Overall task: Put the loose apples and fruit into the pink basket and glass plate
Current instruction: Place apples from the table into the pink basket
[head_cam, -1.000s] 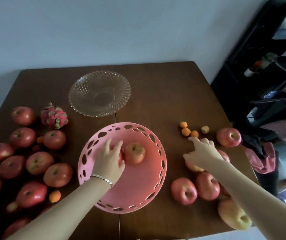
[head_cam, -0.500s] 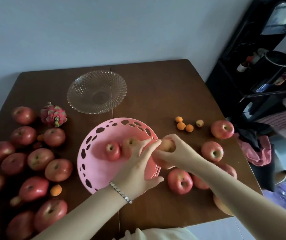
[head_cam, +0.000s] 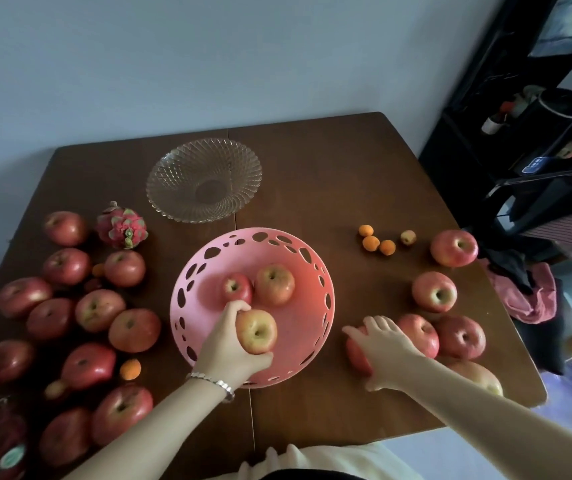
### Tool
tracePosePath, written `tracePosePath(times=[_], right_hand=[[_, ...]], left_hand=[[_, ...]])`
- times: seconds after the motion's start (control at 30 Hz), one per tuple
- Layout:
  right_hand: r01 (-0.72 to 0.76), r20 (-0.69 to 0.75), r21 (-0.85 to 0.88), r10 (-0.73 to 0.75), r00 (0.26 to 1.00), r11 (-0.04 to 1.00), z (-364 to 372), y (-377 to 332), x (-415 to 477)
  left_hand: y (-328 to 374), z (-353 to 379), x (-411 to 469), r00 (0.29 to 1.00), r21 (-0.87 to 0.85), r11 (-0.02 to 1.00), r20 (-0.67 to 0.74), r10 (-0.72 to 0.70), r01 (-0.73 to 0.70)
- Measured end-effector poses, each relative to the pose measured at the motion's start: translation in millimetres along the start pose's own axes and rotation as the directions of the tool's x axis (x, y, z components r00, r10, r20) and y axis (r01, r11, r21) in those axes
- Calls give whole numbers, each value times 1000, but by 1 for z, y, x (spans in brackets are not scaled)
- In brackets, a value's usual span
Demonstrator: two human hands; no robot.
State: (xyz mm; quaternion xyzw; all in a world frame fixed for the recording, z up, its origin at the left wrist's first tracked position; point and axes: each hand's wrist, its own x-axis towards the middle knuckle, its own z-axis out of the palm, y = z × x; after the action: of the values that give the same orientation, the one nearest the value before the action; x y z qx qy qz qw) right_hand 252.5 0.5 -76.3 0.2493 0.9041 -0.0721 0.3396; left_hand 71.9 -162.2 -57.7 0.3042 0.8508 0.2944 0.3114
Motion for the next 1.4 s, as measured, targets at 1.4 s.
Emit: tracePosePath(times=[1.4], right_hand=[[0,-355,477,193,915,879,-67,21,-6]], left_hand=[[-5,-3,18,994,373,924,-94,-54,86]])
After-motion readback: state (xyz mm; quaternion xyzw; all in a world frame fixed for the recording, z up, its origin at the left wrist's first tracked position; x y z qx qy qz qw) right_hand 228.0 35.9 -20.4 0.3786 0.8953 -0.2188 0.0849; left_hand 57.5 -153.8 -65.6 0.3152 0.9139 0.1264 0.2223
